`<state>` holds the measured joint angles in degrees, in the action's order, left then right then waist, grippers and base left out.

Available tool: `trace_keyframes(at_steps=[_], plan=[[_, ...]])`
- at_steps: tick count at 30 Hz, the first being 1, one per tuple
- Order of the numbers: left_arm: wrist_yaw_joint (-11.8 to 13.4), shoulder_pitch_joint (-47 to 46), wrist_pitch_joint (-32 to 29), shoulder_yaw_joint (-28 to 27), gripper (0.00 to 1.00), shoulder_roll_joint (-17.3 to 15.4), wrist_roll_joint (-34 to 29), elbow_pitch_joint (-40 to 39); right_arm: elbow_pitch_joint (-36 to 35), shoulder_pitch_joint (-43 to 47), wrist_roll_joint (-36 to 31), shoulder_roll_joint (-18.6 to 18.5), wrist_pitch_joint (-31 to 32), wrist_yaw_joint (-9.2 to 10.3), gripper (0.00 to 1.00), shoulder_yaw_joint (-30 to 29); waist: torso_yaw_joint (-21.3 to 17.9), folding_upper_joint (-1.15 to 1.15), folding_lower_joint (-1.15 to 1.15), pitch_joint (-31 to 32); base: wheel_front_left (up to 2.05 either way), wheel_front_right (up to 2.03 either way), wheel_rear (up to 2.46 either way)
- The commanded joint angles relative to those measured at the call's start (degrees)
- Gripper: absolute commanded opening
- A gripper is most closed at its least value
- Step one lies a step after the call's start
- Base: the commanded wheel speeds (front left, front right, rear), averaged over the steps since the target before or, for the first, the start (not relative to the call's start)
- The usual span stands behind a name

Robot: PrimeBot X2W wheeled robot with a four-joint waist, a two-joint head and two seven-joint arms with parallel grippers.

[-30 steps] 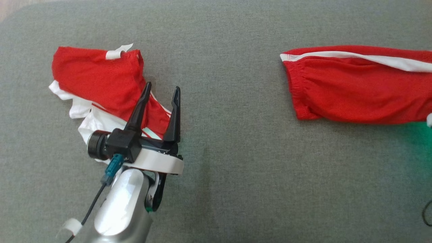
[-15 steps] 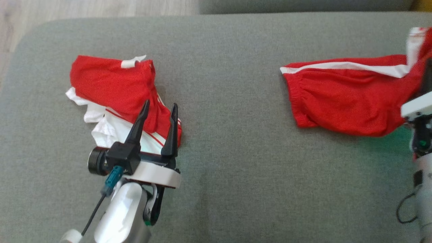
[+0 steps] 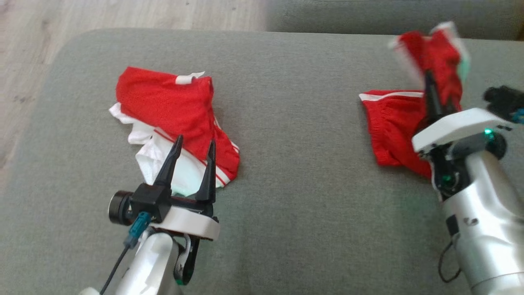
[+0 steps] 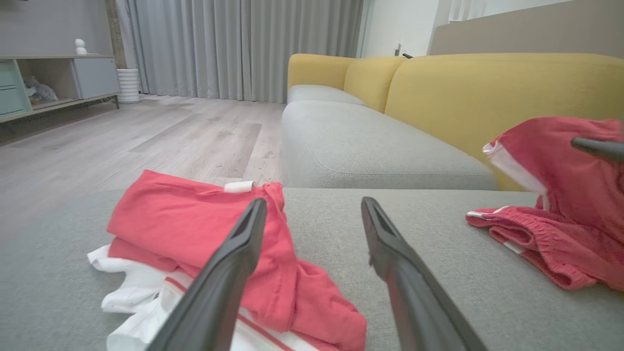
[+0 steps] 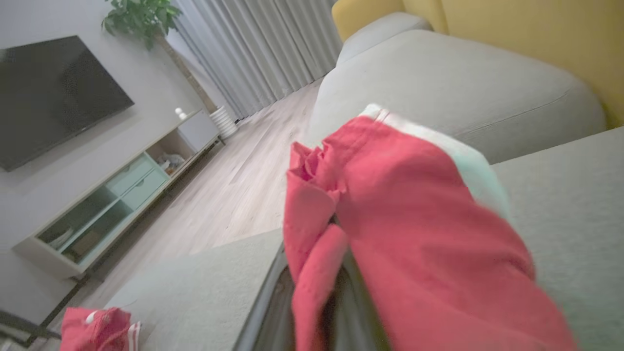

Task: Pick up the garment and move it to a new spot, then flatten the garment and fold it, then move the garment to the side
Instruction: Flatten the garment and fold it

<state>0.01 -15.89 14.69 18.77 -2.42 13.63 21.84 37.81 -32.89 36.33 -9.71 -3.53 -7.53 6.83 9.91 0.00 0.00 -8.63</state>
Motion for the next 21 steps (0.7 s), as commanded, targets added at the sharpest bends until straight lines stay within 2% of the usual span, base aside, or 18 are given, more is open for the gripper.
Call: trace_keyframes(at_steps=[1,7,14,15,16,21], plan=[[0.17,-0.90,0.30,-1.53,1.00,-0.46,0.20,-1.54,-0.86,-1.13,0.51,0.30,-0.42,0.04,0.00,2.78,0.86,0.00,0.00,-0.11,0.00,0.00,0.00],[0.41,-1.55,0.30,-3.33,1.00,-0.56,0.19,-1.87,4.80,-2.01,-0.72,-0.41,0.11,0.04,0.00,9.71,2.26,0.00,0.00,-0.67,0.00,0.00,0.00],[0.03,-1.16,0.30,-4.56,1.00,-0.62,-0.34,-1.67,8.22,-1.28,-2.11,-2.67,0.31,0.04,0.00,21.92,1.89,0.00,0.00,-0.39,0.00,0.00,0.00],[-0.02,-1.12,0.30,-4.64,1.00,-0.62,-0.32,-1.62,8.47,-1.29,-2.24,-3.03,-0.15,0.04,0.39,23.46,1.66,0.00,0.00,-0.27,0.00,0.00,0.00],[-0.07,-1.10,0.30,-4.68,1.00,-0.61,-0.29,-1.59,8.84,-1.36,-2.27,-3.35,-1.01,0.04,1.00,24.45,1.40,0.00,0.00,-0.12,0.00,0.00,0.00],[-0.26,-0.97,0.30,-4.75,1.00,-0.57,-0.28,-1.54,10.36,-1.87,-2.20,-3.89,-4.67,0.04,1.00,27.06,-0.06,0.00,0.00,0.83,0.00,0.00,0.00]])
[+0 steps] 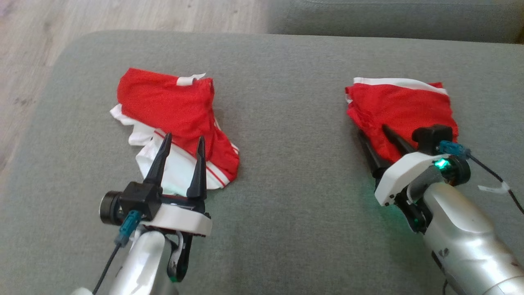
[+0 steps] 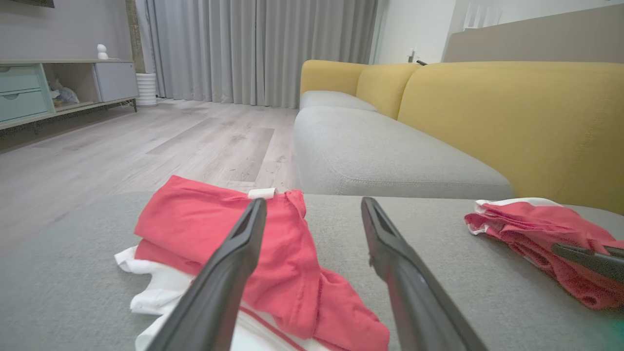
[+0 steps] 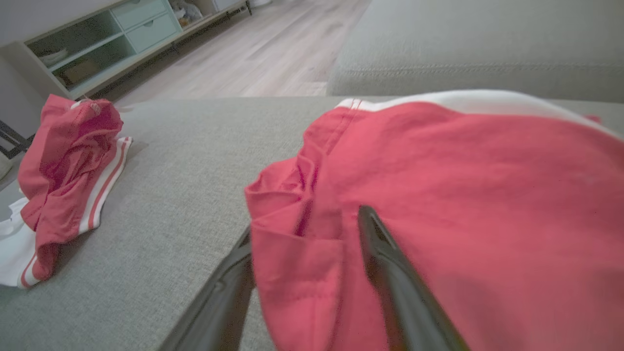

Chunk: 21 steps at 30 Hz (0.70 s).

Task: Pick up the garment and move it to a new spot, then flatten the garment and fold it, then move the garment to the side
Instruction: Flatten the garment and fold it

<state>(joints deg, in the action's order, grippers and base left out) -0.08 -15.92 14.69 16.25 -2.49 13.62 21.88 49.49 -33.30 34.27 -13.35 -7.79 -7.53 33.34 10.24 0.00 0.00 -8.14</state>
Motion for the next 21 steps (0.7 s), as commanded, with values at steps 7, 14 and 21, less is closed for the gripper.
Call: trace_keyframes(at_steps=[7,14,21], plan=[[0.42,-0.43,0.30,-3.03,1.00,-0.45,-0.20,-2.45,-0.85,-2.39,-4.71,-1.17,-6.87,0.04,1.00,-3.18,-4.45,0.00,0.00,2.51,0.00,0.00,0.00],[0.58,-0.12,0.30,-3.51,1.00,-0.42,-0.15,-3.46,-11.95,3.83,-17.32,0.04,-7.18,0.04,1.00,-19.28,-8.18,0.00,0.00,4.56,0.00,0.00,0.00],[1.44,1.83,0.30,-3.75,1.00,-0.40,0.69,-5.03,-26.69,16.70,-30.80,8.02,-7.19,0.04,1.00,-34.16,-10.93,0.00,0.00,5.39,0.00,0.00,0.00]])
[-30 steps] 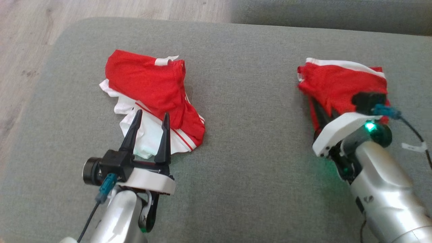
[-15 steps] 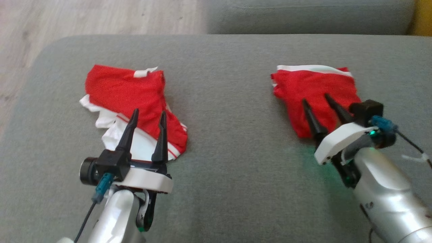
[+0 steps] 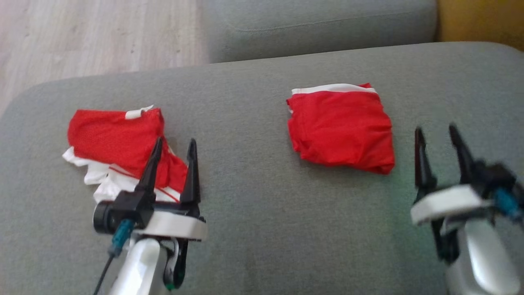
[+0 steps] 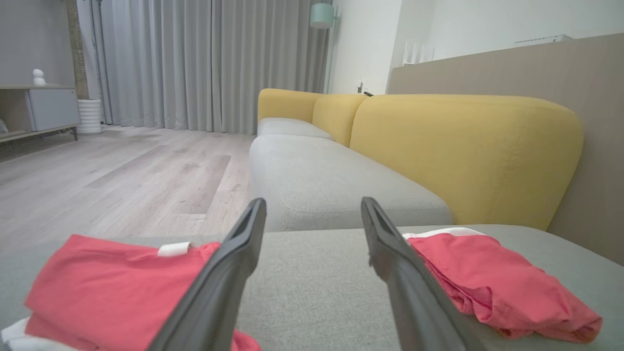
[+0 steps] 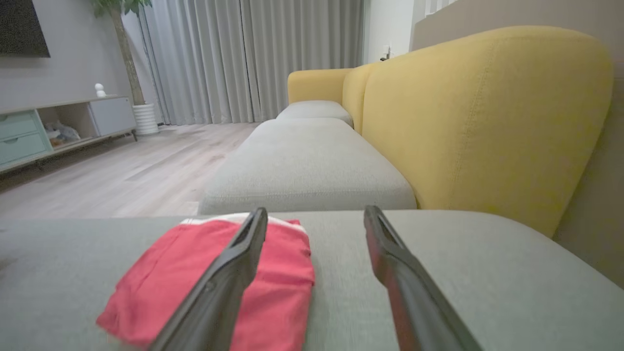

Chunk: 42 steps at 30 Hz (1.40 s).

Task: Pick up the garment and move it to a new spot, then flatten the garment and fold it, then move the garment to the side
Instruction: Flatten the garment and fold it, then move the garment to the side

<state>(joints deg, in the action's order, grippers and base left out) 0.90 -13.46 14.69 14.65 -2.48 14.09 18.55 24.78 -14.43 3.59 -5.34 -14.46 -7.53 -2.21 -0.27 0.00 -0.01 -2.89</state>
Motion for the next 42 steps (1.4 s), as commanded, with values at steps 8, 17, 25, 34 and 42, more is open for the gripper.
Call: trace_keyframes(at_steps=[8,17,25,34,42], plan=[[1.11,0.67,0.30,-3.08,1.00,-0.41,-0.23,-2.23,-8.60,4.80,-2.66,2.42,-0.53,0.04,1.00,-0.93,-1.01,0.00,0.01,-0.91,0.00,0.00,0.00],[0.66,-1.49,0.30,-2.26,1.00,-0.40,-0.56,-2.90,-8.79,0.15,-2.23,2.45,-0.10,0.04,0.00,-1.55,1.62,0.00,0.01,-6.09,0.00,0.00,0.00],[0.60,-4.70,0.30,0.55,1.00,-0.40,0.44,-3.33,-1.82,-9.04,-5.27,2.46,1.76,0.04,0.00,-2.98,6.04,0.00,0.01,-11.82,0.00,0.00,0.00],[1.55,-8.31,0.30,4.06,1.00,-0.40,2.25,-3.20,13.34,-21.59,-9.01,-0.42,1.70,0.04,0.00,-6.20,11.22,0.00,0.01,-17.86,0.00,0.00,0.00],[2.04,-8.85,0.30,4.78,1.00,-0.40,2.99,-2.53,26.39,-27.32,-11.92,-0.70,0.71,0.04,0.00,-6.24,12.38,0.00,0.01,-17.69,0.00,0.00,0.00]])
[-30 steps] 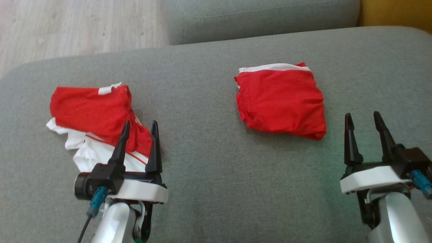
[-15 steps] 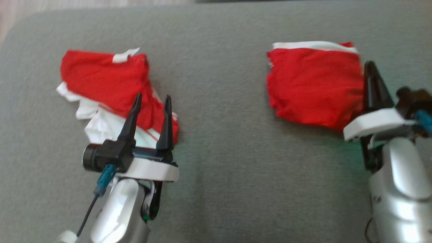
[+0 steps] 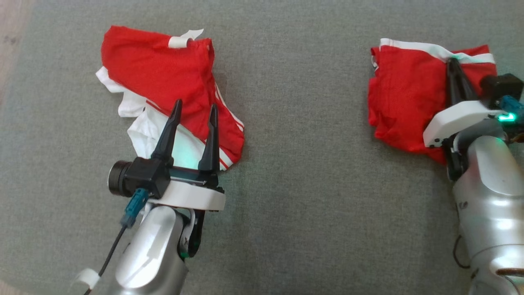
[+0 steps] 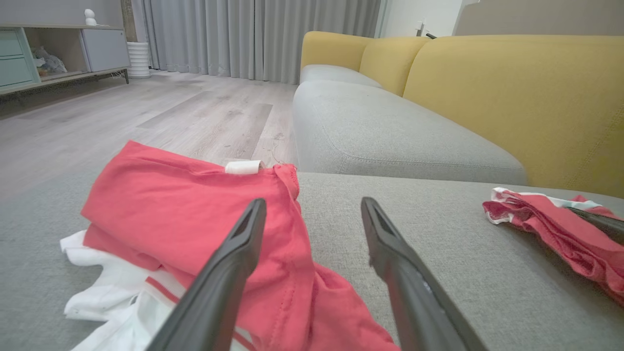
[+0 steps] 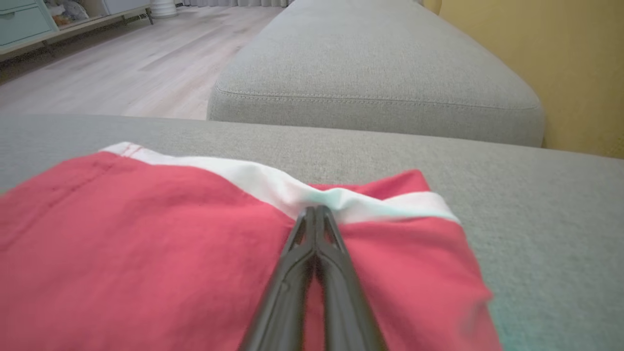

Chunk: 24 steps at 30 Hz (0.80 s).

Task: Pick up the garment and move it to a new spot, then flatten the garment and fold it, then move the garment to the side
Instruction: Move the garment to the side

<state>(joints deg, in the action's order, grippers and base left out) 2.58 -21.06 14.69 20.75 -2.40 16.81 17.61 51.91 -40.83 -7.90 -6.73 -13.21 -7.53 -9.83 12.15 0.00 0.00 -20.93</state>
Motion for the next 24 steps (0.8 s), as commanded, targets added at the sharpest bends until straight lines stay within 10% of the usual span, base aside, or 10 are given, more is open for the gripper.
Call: trace_keyframes(at_steps=[1,15,24], plan=[[0.43,-1.21,0.30,-1.45,1.00,-0.48,0.29,-1.50,-0.40,-1.44,-0.55,1.05,-0.94,0.04,0.00,1.67,-0.13,0.00,0.00,0.71,0.00,0.00,0.00],[0.15,0.00,0.30,-1.61,1.00,-0.48,-0.22,-1.39,6.54,-1.24,4.18,3.83,-0.03,0.04,0.00,16.57,-0.28,0.00,0.00,3.44,0.00,0.00,0.00],[0.29,1.35,0.30,-3.21,1.00,-0.48,-0.72,-0.76,4.52,-0.72,7.60,3.84,-1.71,0.04,0.00,15.62,-1.88,0.00,0.00,5.91,0.00,0.00,0.00]])
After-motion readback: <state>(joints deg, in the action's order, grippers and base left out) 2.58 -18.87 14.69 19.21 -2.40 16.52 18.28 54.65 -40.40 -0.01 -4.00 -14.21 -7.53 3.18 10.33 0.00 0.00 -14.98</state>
